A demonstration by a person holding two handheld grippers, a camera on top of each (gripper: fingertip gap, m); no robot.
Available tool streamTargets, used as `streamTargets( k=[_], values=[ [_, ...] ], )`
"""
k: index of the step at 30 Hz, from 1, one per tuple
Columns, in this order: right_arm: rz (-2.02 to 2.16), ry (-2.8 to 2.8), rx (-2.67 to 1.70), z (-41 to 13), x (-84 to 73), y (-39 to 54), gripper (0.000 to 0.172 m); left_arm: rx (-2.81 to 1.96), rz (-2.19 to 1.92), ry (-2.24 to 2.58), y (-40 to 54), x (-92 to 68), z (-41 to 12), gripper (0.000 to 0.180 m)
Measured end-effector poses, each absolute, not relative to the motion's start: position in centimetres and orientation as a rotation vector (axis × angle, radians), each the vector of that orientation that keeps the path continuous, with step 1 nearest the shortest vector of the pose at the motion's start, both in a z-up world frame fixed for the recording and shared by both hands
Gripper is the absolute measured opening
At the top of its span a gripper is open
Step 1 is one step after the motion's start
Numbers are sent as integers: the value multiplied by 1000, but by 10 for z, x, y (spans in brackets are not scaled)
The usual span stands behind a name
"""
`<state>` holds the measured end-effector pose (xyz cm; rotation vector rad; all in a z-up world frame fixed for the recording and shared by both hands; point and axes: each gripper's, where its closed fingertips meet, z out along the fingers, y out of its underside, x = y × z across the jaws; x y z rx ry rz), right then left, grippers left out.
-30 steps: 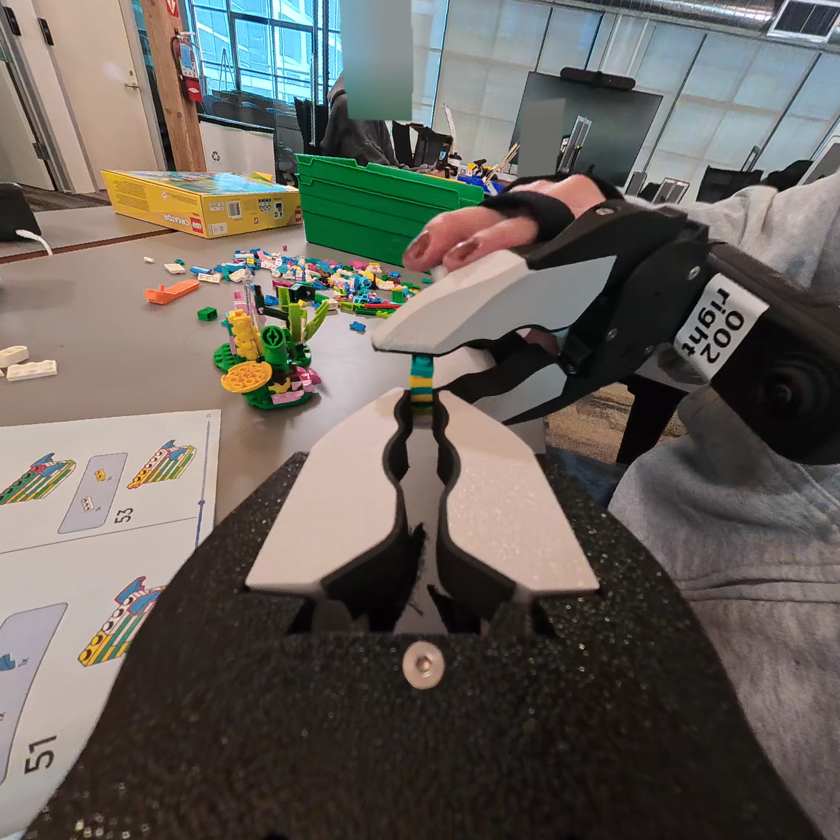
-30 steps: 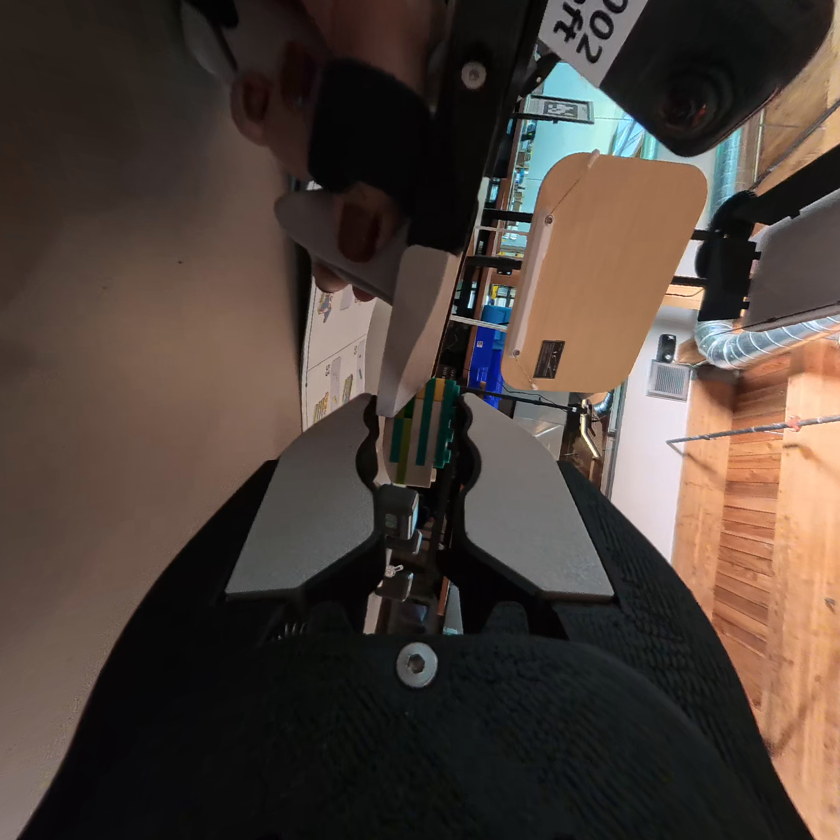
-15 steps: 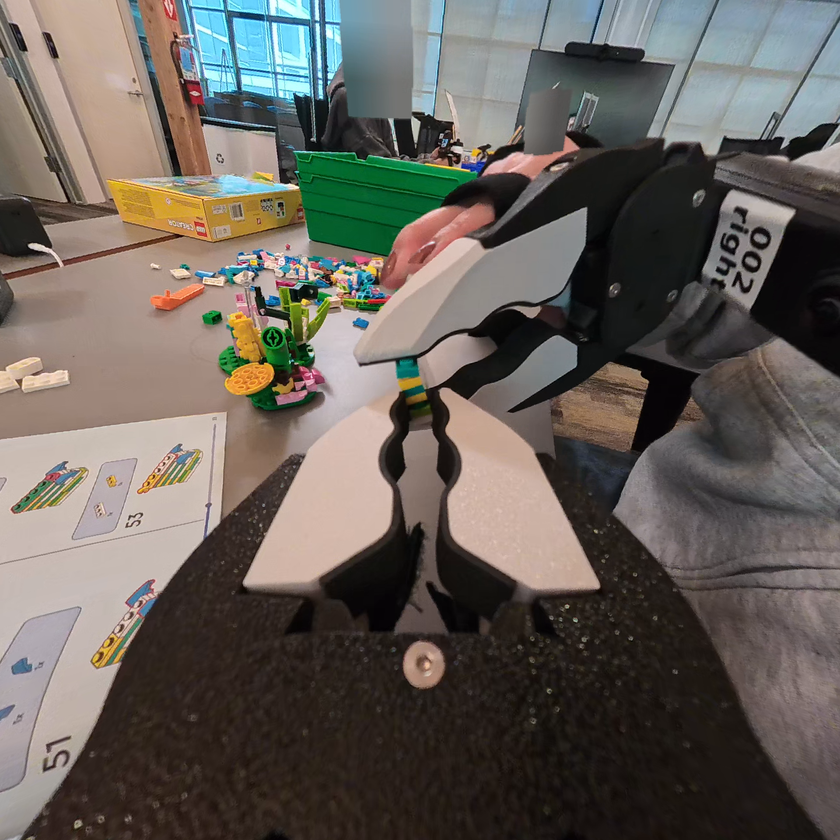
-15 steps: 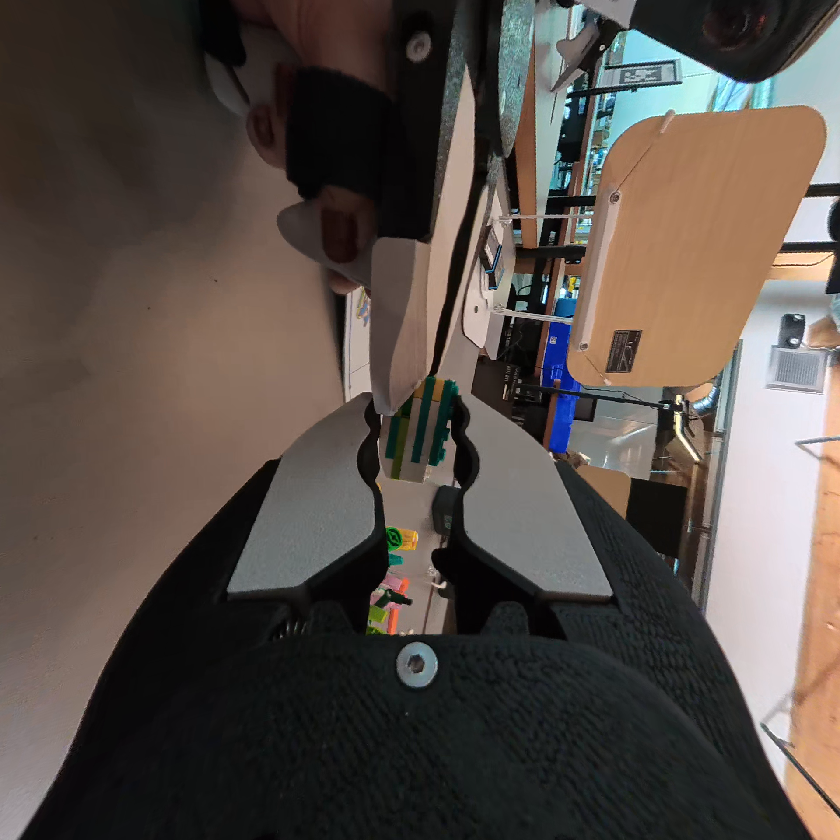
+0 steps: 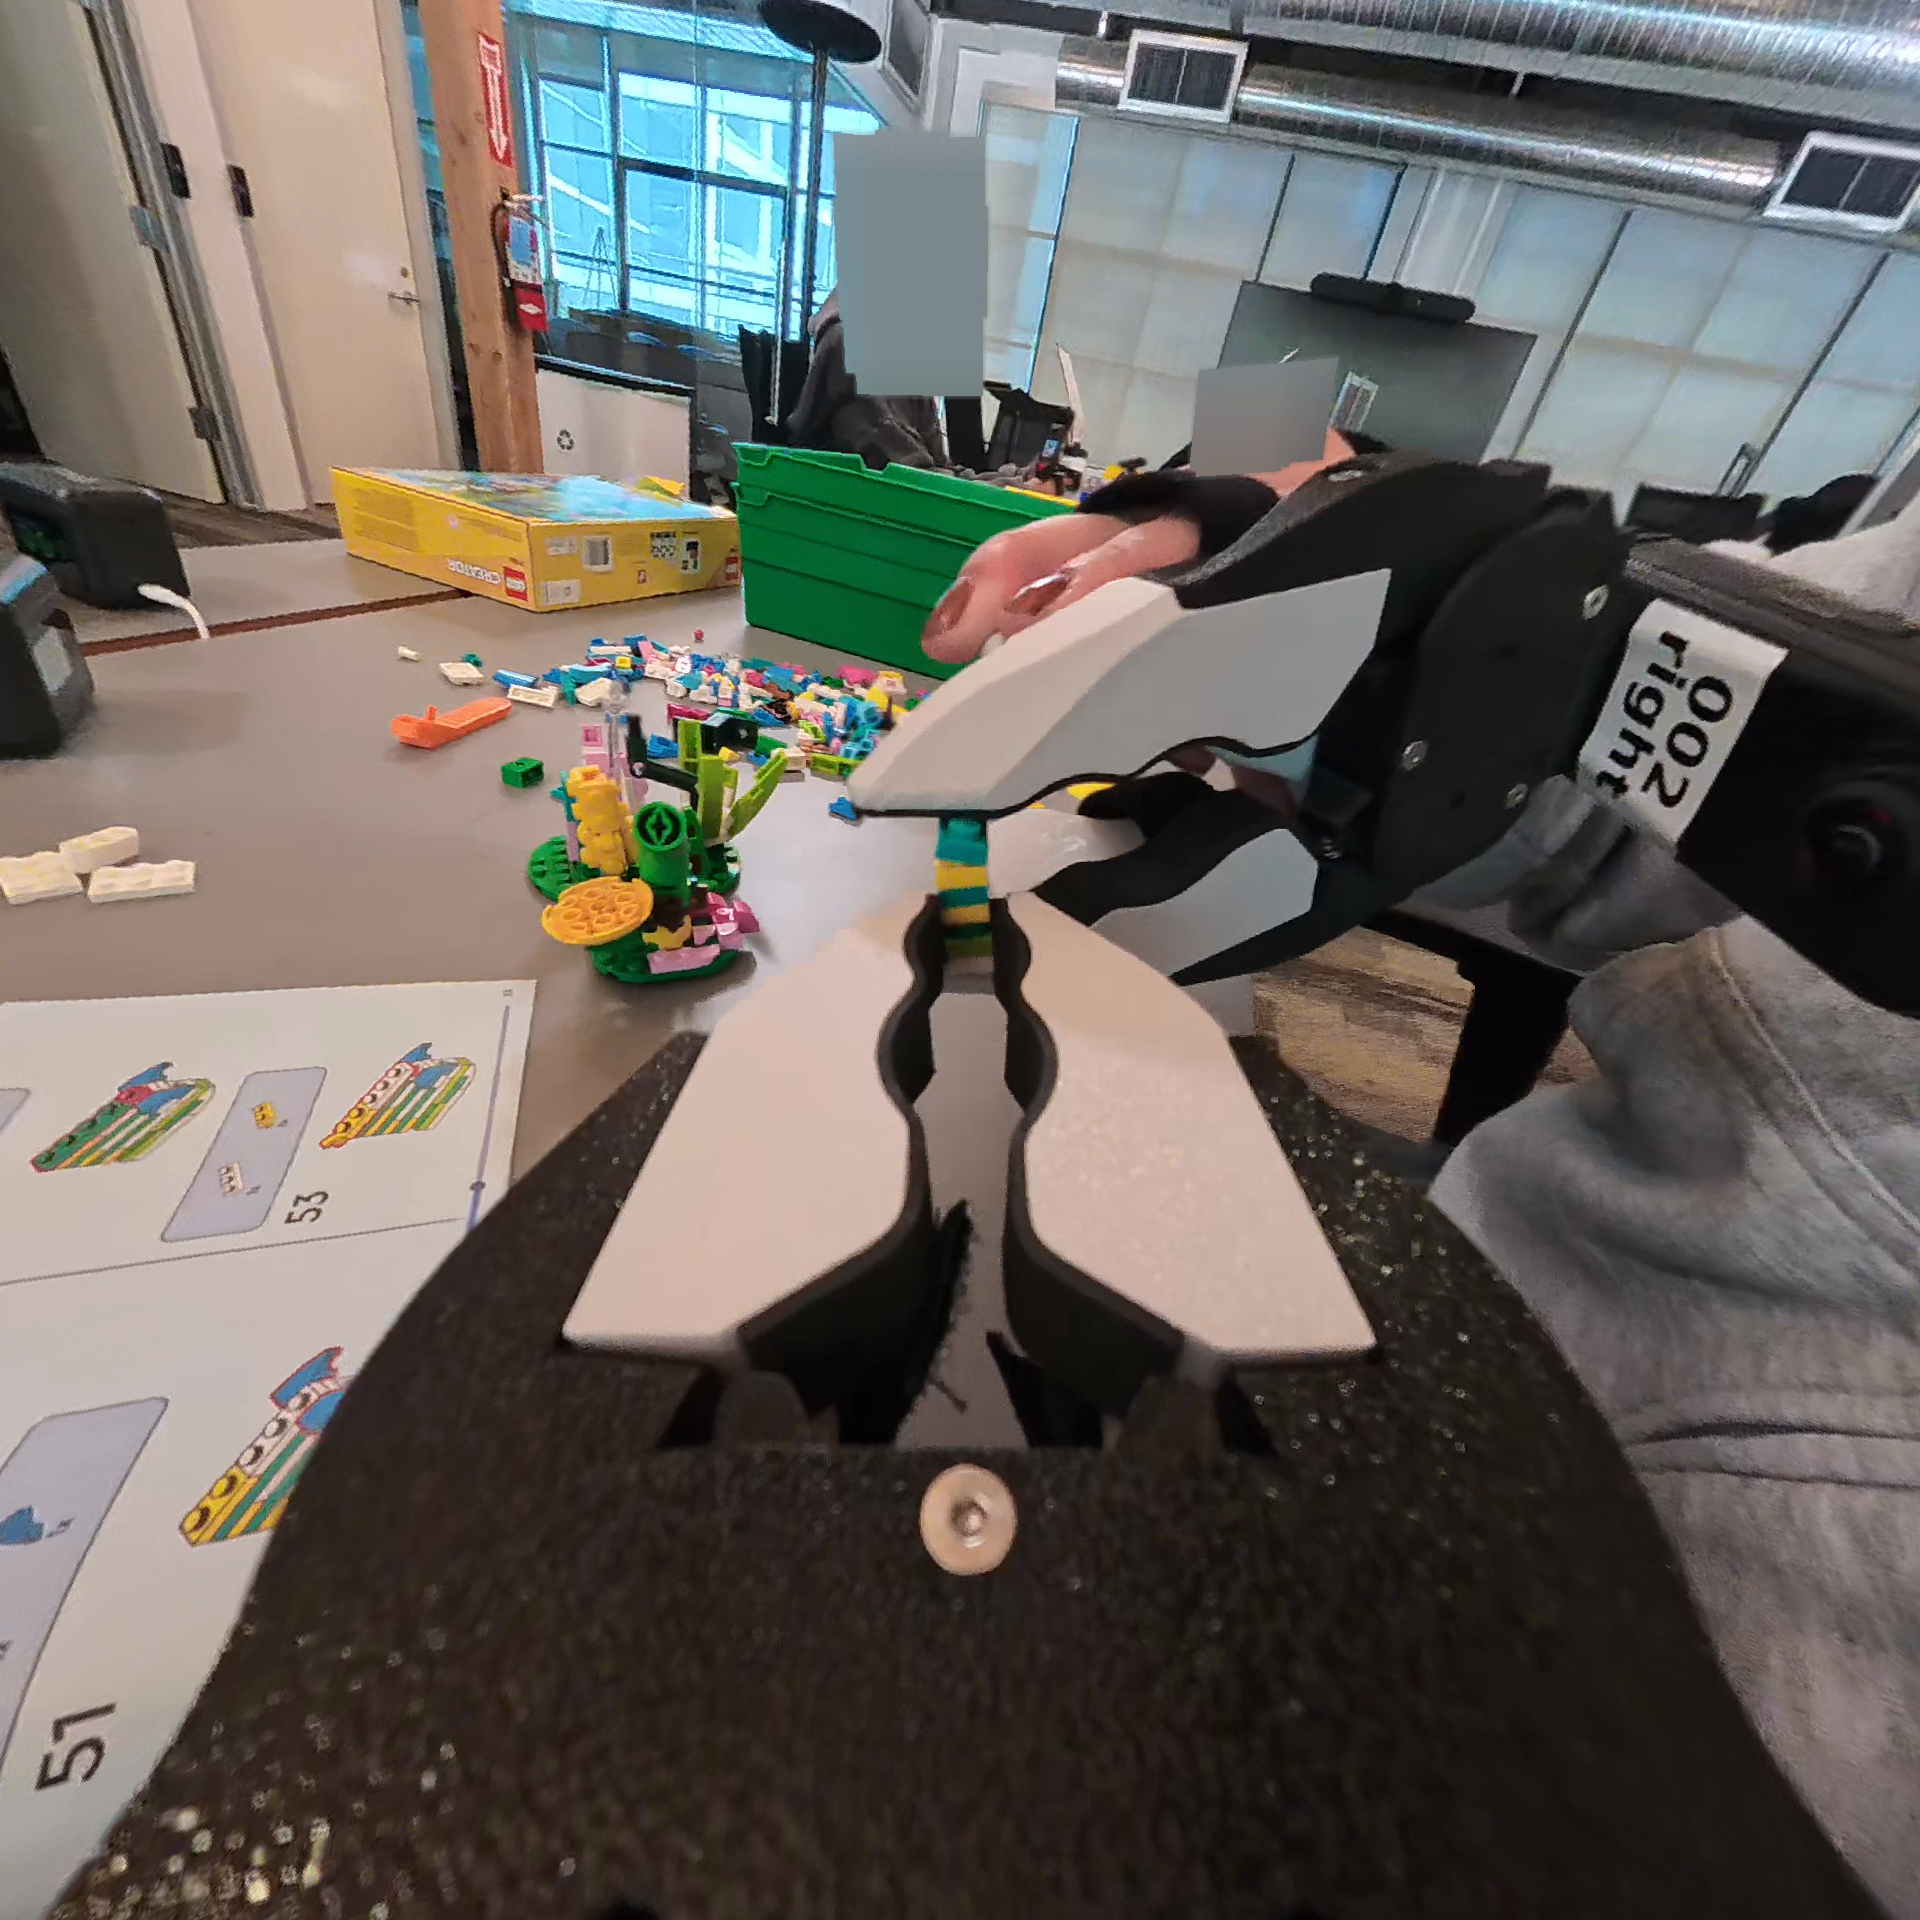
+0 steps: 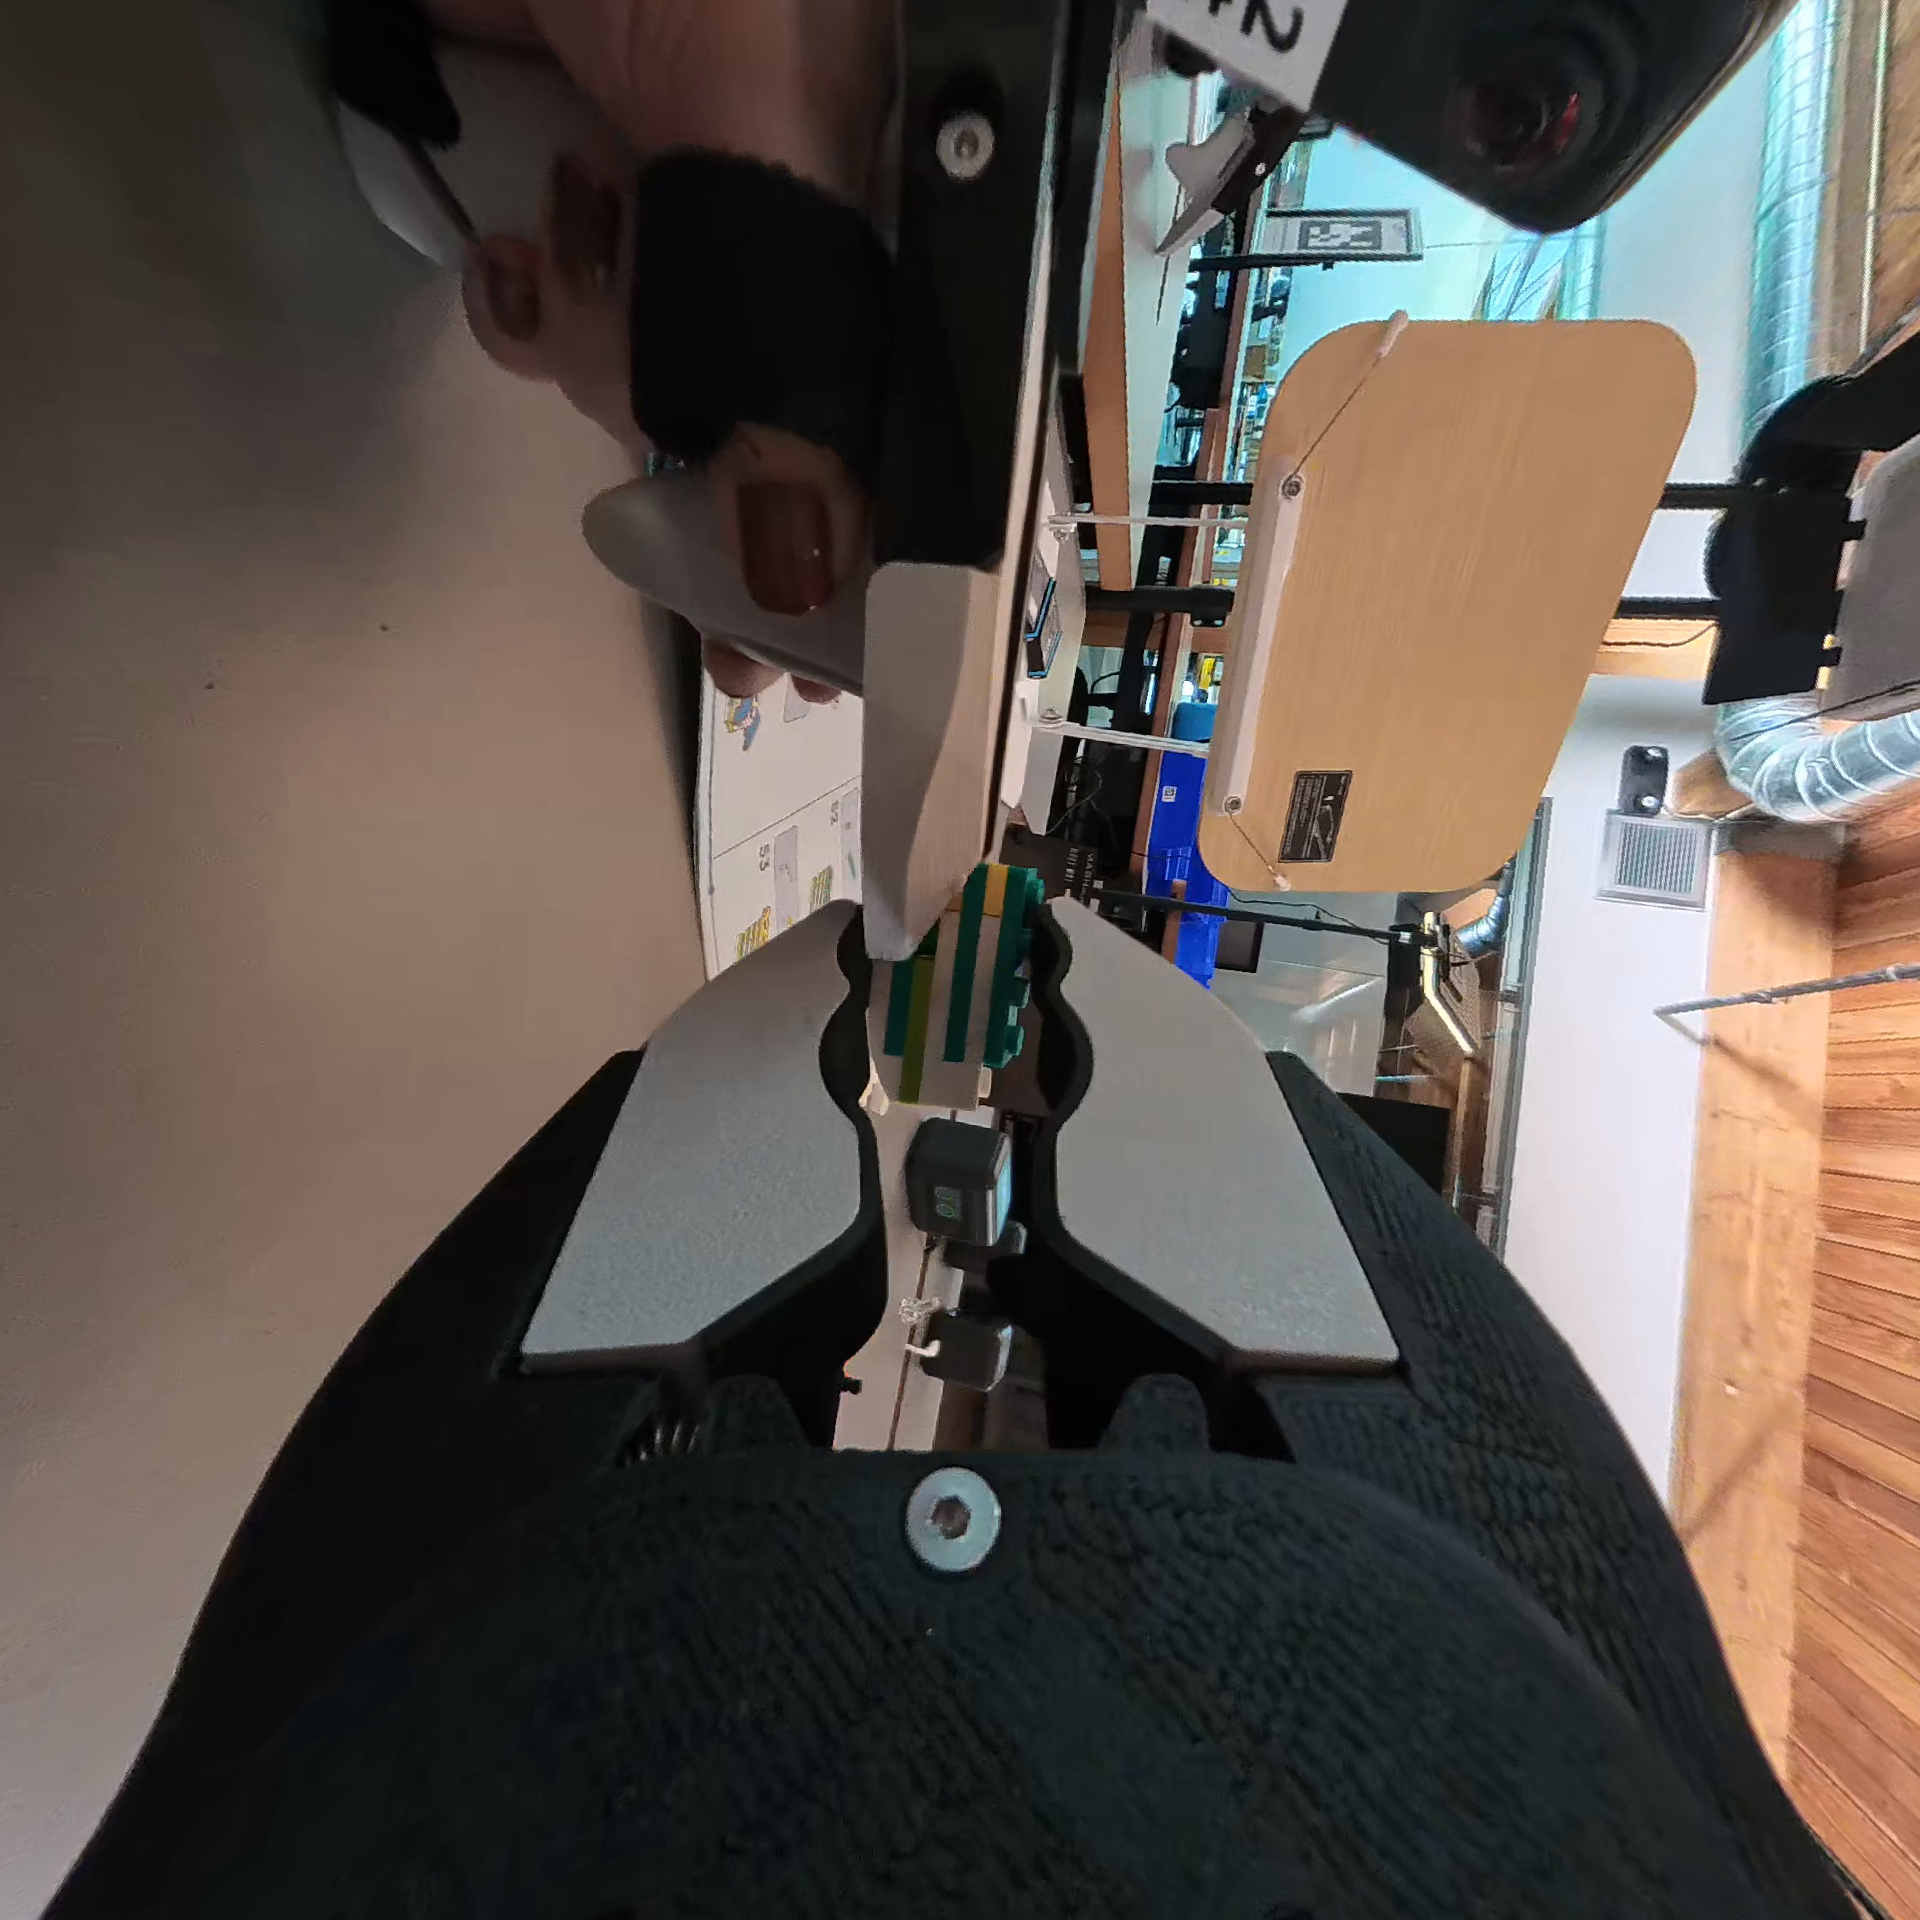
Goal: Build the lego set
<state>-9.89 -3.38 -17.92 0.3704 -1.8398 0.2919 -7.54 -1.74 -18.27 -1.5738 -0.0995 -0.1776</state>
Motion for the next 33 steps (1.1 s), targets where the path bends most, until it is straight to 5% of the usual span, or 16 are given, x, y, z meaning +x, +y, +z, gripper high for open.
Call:
streamTargets(
  k=[33],
  values=[
    [61, -1560, 411, -173, -109, -33, 26, -1580, -163, -173, -17, -84, -185, 8]
  ],
)
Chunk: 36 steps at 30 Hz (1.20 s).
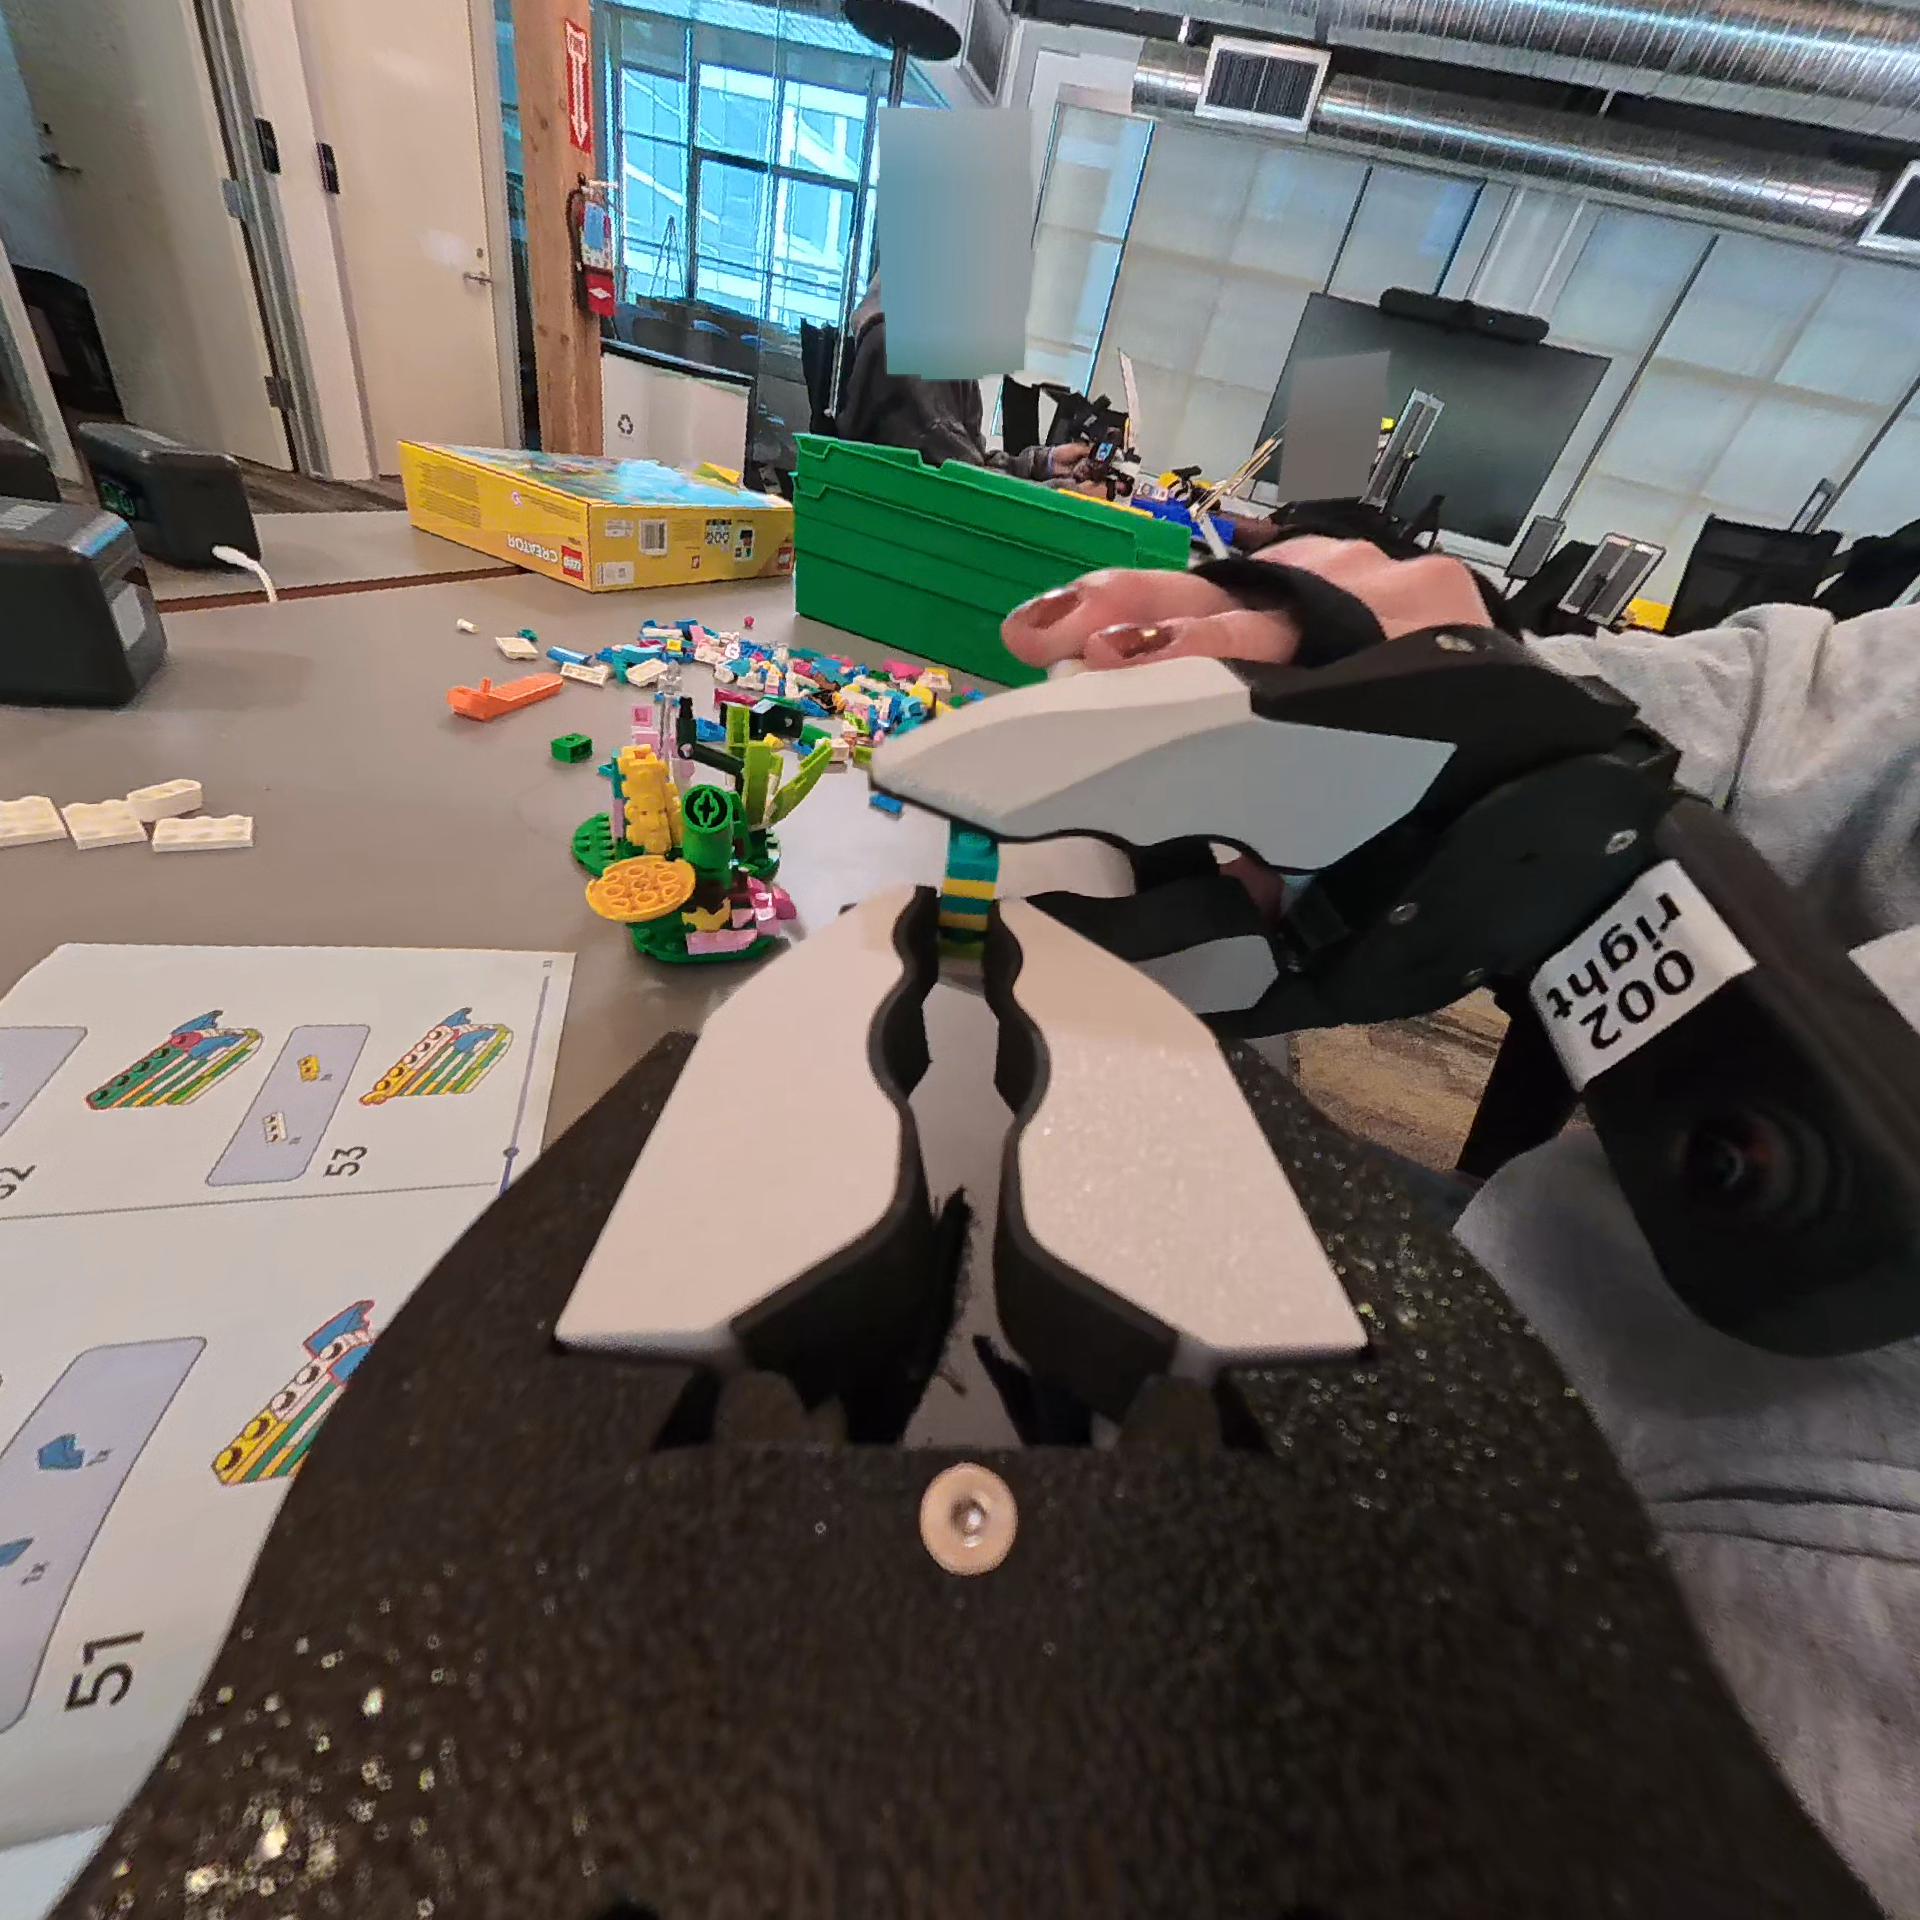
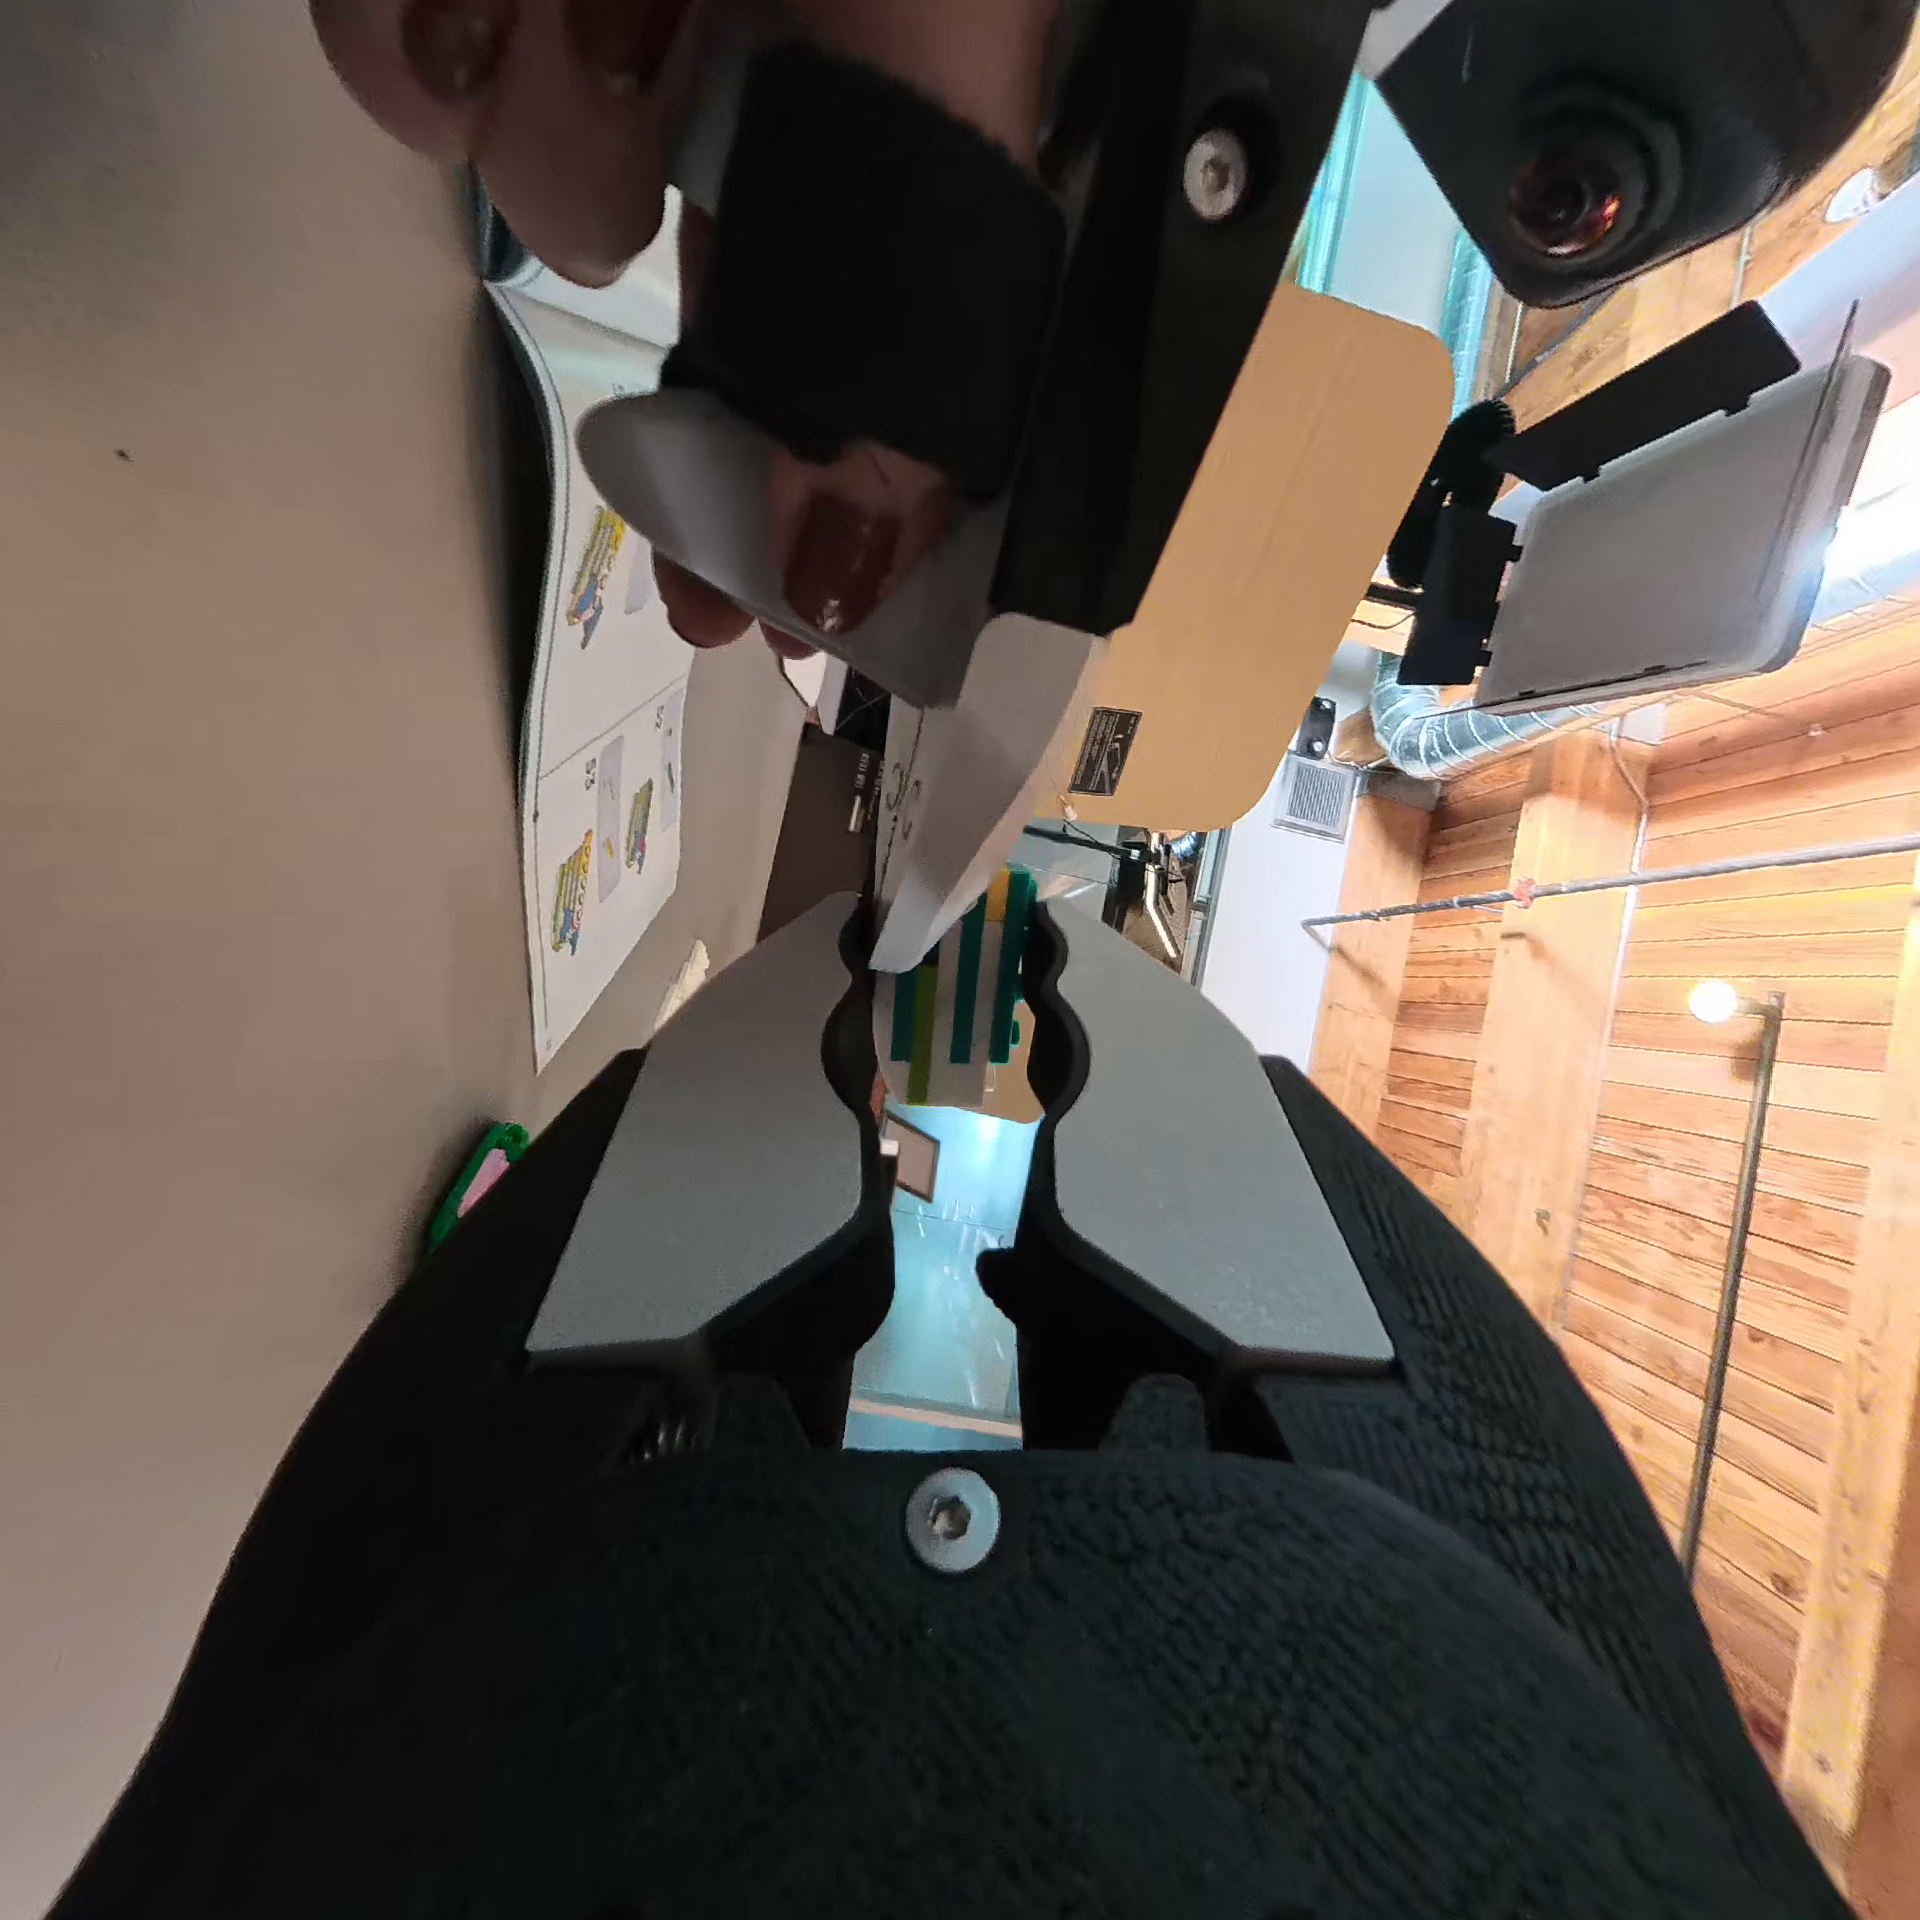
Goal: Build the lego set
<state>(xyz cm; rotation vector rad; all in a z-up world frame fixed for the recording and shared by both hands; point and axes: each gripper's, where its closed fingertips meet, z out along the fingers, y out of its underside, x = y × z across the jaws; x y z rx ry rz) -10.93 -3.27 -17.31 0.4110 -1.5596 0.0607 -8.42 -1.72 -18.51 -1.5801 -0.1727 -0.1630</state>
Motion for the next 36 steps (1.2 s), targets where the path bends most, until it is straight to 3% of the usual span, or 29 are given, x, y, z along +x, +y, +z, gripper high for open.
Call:
streamTargets(
  k=[5, 9, 13, 16, 22, 36],
  values=[
    [271, -1710, 262, -178, -108, -31, 27, -1575, -249, -205, -17, -83, -185, 8],
    [326, -1743, 153, -173, -110, -17, 47, -1561, -318, -307, -25, -96, -191, 8],
    [379, -1721, 44, -176, -110, 2, 48, -1510, -318, -335, -34, -103, -186, 8],
    [526, -1636, -167, -178, -113, 24, 40, -1497, -259, -287, -31, -101, -182, 8],
    [706, -1263, -482, -160, -109, 88, 3, -1380, -167, -38, -8, -59, -156, 8],
    [708, -1199, -701, -170, -126, 139, 0, -1371, 32, 53, 3, -49, -159, 8]
  ],
)
